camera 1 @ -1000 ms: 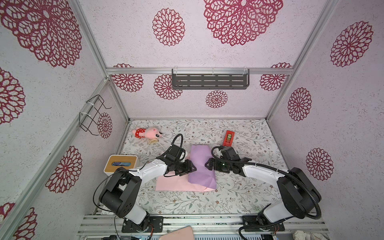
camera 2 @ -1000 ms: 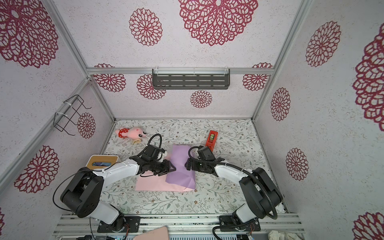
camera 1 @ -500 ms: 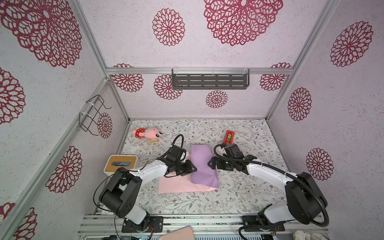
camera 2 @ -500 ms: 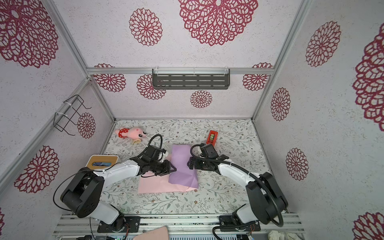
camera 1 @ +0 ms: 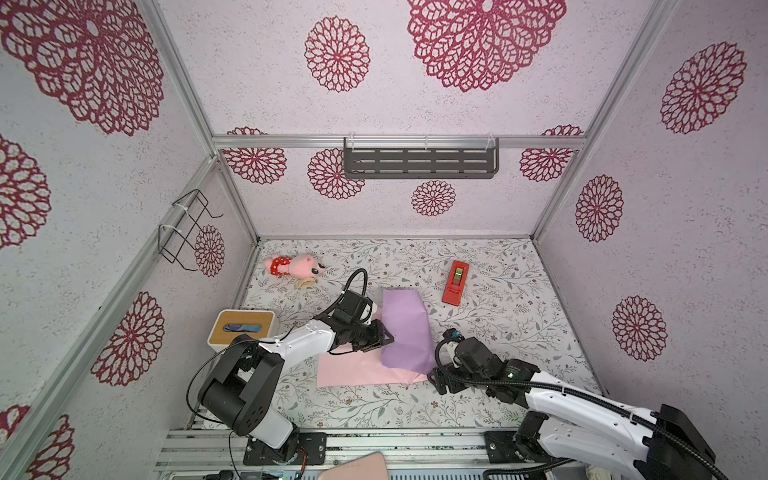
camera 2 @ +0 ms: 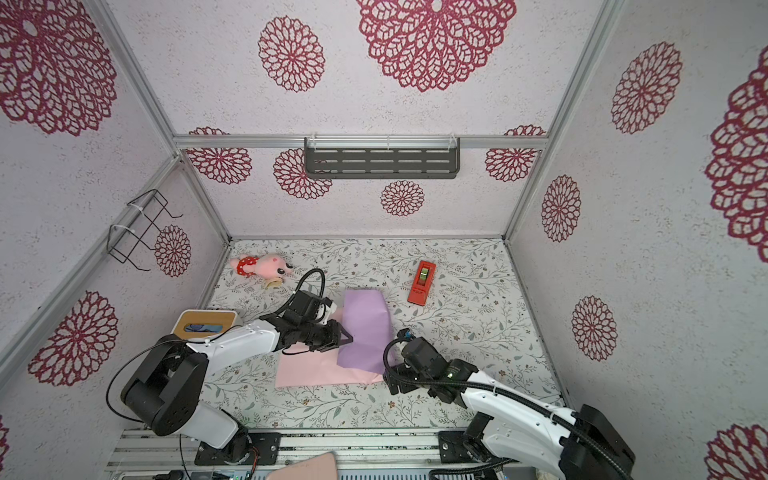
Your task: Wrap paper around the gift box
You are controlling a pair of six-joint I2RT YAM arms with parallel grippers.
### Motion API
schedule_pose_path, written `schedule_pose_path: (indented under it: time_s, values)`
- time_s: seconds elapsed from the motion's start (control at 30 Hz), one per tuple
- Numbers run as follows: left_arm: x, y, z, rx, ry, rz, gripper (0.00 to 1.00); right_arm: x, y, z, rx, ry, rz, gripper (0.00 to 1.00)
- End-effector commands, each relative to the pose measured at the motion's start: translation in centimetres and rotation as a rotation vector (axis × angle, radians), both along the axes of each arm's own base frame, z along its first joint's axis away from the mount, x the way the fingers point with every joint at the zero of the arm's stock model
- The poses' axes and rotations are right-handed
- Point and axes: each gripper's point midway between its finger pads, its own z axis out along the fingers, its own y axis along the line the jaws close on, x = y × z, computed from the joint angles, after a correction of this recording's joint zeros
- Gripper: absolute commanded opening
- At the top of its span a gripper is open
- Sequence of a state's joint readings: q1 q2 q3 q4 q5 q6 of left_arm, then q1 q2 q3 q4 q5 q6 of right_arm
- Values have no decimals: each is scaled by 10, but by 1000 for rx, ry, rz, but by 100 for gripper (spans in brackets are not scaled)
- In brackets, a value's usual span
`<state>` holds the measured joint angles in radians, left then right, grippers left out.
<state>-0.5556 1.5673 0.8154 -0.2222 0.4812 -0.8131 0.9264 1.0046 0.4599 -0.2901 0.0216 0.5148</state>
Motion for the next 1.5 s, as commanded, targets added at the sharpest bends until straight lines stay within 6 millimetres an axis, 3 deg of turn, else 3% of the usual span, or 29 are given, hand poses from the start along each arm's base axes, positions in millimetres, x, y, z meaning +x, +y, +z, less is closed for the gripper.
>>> schedule_pose_path:
  time_s: [0.0,0.23,0.4,0.7,0.9,1.07,1.13,1.2,1.3,1.47]
  values:
    - [-13,14,-26,105,51,16,36,15,15,9,12,-144,16,96]
    - [-12,14,-26,102,50,12,36,27,32,-4,59,-232,34,95]
    - [-12,14,-27,104,48,9,36,21,47,-7,103,-201,84,88]
    - [-11,13,-26,100,47,8,36,3,71,16,306,-128,133,76]
    - [-12,13,-26,101,46,5,36,4,69,28,350,-104,78,69]
    - [-11,13,-26,99,46,8,36,12,54,17,286,-75,-38,65]
    - [-10,13,-25,99,45,7,36,19,35,7,176,-70,-127,67]
    - [-10,13,-25,98,43,8,36,21,18,0,87,-72,-183,75]
    - [-9,12,-25,98,43,8,36,21,10,-5,50,-85,-216,82]
    - [-9,12,-25,99,44,8,36,16,39,2,158,-108,-117,89]
